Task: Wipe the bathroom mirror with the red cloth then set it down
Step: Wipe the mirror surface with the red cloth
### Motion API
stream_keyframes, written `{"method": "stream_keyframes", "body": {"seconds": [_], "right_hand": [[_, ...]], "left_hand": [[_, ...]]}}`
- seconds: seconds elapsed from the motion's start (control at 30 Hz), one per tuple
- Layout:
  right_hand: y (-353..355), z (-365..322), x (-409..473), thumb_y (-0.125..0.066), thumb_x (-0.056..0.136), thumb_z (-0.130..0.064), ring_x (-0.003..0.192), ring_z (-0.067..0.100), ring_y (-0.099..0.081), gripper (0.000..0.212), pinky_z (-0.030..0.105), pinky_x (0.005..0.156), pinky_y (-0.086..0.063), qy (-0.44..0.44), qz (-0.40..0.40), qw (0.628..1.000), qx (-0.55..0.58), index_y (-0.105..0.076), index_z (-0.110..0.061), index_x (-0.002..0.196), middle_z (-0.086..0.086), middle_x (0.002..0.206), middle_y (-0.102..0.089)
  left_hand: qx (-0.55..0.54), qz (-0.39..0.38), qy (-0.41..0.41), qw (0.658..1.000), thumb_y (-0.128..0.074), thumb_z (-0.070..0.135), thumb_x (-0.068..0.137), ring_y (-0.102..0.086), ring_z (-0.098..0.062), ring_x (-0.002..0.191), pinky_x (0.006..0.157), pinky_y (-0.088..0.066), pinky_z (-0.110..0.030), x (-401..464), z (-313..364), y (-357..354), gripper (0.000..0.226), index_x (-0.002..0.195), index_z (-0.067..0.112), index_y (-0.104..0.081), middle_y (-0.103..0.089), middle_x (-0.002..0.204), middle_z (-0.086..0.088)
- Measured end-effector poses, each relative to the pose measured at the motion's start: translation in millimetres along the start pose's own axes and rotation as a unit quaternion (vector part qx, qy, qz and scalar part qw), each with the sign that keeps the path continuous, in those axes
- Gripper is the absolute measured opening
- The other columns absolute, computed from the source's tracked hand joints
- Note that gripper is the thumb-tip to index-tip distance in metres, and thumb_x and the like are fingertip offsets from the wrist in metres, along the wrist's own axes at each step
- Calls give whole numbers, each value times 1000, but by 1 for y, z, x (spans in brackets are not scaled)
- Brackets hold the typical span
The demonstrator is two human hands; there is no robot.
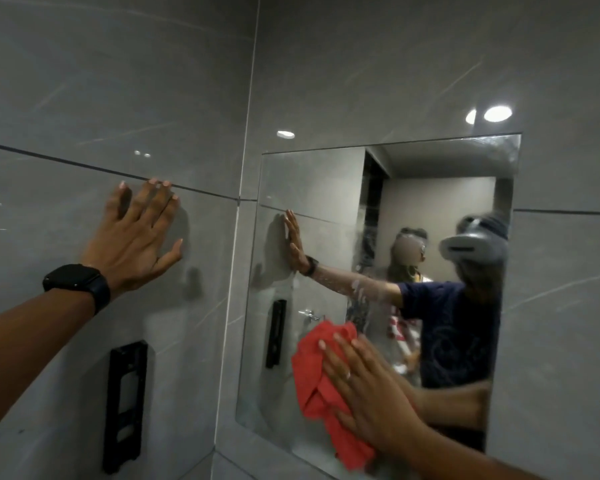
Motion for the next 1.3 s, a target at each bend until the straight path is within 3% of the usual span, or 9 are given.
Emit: {"method": "stream_keyframes", "body": {"seconds": [0.13,0.23,0.43,0.67,0.83,0.97,1.17,1.23,1.3], "right_hand": [[67,107,62,-8,100,-71,156,41,22,90,62,126,-1,-143,35,988,-38,4,-9,164,21,171,16],[110,169,105,-11,94,-81,156,42,21,101,62,127,-1,-254,60,965,-27,8,-10,164,19,171,19],[119,163,164,-29,90,-82,155,47,20,103,62,127,9,-280,73,957,4,-6,-17,166,22,170,20],[48,66,207,-38,91,-77,155,50,18,99,63,127,4,-173,45,984,16,-14,-16,165,24,171,17],[-41,-51,178,-27,98,-68,149,52,33,88,65,121,21,-63,-19,998,2,-6,-12,163,27,167,21],[-99,-130,111,-31,102,-60,146,50,39,85,65,113,32,34,-95,995,18,-5,-8,164,29,161,33],[-118,-152,29,-37,103,-55,143,47,44,82,58,113,34,117,-97,988,-5,-3,-11,165,21,162,35],[-104,-134,3,-37,104,-51,148,45,32,74,58,115,34,126,-79,989,-17,-14,-14,164,20,164,25],[-85,-106,-31,-39,103,-50,154,43,3,65,59,118,20,151,-72,985,-46,-33,-19,160,18,169,-1]], "left_hand": [[4,4,0,1000,-28,59,97,27,-12,162,132,15,-49,1,-2,-4,89,161,-2,-38,-33,173,-25],[3,5,5,1000,-28,60,97,34,-8,160,132,17,-48,1,-3,-8,89,161,-2,-37,-33,173,-25],[4,18,5,1000,-29,57,97,33,-8,160,132,19,-48,2,-2,-12,88,160,-3,-39,-33,173,-25],[27,-24,-3,999,-29,57,98,-18,-39,166,126,29,-40,2,-1,-2,86,161,-2,-35,-31,174,-26],[31,-35,-15,999,-24,60,100,7,-25,164,125,30,-41,2,-3,-10,86,165,3,-25,-19,178,-22],[47,-31,-16,998,-22,61,101,11,-22,160,124,33,-40,2,-4,-12,86,165,4,-24,-19,178,-21],[44,-44,-17,998,-23,61,99,9,-23,162,123,36,-37,1,-2,-7,88,166,4,-24,-16,179,-20],[36,-38,-16,998,-24,60,99,8,-22,161,124,33,-39,0,-1,-7,88,165,3,-27,-19,178,-21],[24,-25,-8,999,-24,60,98,15,-19,160,126,28,-43,2,0,-6,89,164,1,-29,-21,177,-23]]}}
Point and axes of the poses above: each hand's wrist, its own x-axis towards the middle knuckle, its own y-axis out of the back of the hand, z = x × y, the point moved 3 cm from there along x, towards the middle knuckle
